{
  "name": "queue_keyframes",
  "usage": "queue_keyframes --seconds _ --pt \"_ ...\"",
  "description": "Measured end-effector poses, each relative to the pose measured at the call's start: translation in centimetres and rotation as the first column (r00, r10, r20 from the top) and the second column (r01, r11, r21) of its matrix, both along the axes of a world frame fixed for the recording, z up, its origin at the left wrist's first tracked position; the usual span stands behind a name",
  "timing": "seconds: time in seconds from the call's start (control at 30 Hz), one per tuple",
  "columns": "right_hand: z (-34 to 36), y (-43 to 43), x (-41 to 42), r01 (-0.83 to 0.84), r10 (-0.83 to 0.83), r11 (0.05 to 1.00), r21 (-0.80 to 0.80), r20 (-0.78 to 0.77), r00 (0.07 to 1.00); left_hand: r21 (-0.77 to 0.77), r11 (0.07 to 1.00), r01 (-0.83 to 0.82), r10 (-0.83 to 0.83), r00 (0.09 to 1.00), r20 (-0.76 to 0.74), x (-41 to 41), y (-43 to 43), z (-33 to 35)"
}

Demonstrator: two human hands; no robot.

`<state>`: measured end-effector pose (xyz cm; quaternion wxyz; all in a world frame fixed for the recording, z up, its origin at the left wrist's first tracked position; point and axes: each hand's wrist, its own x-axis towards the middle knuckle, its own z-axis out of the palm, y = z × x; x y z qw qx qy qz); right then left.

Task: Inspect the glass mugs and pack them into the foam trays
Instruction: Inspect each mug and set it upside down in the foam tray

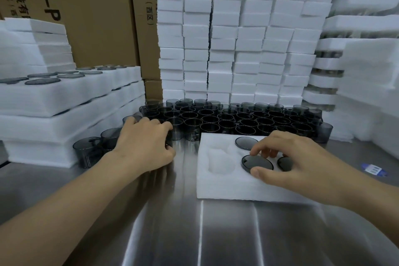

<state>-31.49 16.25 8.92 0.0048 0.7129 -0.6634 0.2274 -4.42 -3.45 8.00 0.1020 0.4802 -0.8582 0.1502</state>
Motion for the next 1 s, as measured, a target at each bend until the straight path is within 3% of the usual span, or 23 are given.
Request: queue_keyframes --seconds 0.2,0.33,0.6,0.67,0.73,0.83,0.93,1.0 --pt "-0.1 -0.1 -0.1 -0.003 0.003 1.0 0.01 -0.009 1.0 0.049 0.988 0.144 -0.138 0.984 -0.109 -0.8 0.5 -0.2" --pt "-0.2 -0.1 -0.2 -0.006 0.006 1.0 0.007 -0.004 1.0 0.165 0.966 0.198 -0.181 0.977 -0.118 -0.8 0.5 -0.3" --pt "-0.2 -0.1 -0.3 -0.011 0.011 1.0 0.01 -0.015 1.0 0.186 0.97 0.157 -0.114 0.969 -0.22 -1.1 -0.2 -0.6" --pt "-0.2 -0.2 -0.4 -0.01 0.01 1.0 0.012 -0.021 1.0 0.116 0.979 0.166 -0.121 0.939 -0.322 -1.1 0.0 -0.4" --pt "-0.2 -0.1 -0.3 -0.008 0.008 1.0 0.014 -0.026 1.0 -0.059 0.979 0.193 -0.199 0.87 -0.452 -1.1 0.3 -0.2" --pt "-0.2 -0.1 -0.3 -0.007 0.007 1.0 0.014 -0.031 1.0 -0.389 0.893 0.225 -0.43 0.68 -0.594 -1.2 1.1 0.5" --pt "-0.2 -0.1 -0.2 -0.004 0.005 1.0 0.016 -0.033 0.999 -0.597 0.768 0.231 -0.618 0.51 -0.598 -1.4 2.0 1.4" --pt "-0.1 -0.2 -0.1 -0.003 0.004 1.0 0.016 -0.033 0.999 -0.662 0.716 0.222 -0.677 0.456 -0.578 -1.5 2.6 1.9"
